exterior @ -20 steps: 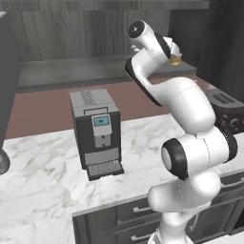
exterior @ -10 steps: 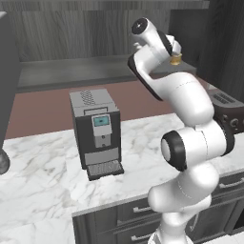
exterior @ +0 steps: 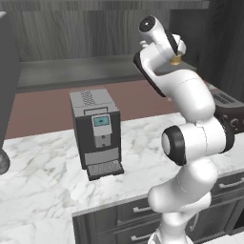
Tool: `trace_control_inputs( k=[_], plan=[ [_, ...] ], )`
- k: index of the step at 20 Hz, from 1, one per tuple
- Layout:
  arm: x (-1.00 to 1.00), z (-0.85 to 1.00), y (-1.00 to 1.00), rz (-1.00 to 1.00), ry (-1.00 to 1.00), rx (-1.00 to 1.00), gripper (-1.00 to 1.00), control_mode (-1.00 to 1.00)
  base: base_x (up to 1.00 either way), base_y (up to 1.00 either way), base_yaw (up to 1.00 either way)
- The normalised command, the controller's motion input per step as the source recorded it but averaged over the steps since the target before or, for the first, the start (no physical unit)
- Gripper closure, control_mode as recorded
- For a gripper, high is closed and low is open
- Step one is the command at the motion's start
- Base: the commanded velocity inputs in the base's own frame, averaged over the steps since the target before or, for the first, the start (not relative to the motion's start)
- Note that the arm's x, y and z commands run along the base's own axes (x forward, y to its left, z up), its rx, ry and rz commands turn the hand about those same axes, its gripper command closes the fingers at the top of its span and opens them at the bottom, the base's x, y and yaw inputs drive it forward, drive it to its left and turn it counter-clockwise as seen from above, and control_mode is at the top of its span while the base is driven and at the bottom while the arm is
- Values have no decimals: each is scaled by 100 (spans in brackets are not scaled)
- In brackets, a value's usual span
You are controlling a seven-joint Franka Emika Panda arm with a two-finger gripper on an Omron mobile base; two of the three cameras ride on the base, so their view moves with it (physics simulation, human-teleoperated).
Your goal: Get the candle and the beer from the cabinet and move them to the dining counter.
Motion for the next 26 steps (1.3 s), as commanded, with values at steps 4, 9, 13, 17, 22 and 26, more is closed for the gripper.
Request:
trace_control_inputs(
  k=[4,9,13,17,22,26],
  plan=[
    [10,0,-26,0,0,1,-100,-100,0,0,0],
    [10,-1,-18,0,0,0,-100,-100,0,0,0],
    [4,0,-3,0,0,0,-100,-100,0,0,0],
    [1,0,0,0,0,0,-100,-100,0,0,0],
    [4,-16,-5,0,0,0,-100,-100,0,0,0],
    [6,-13,-8,0,0,0,-100,-100,0,0,0]
  ],
)
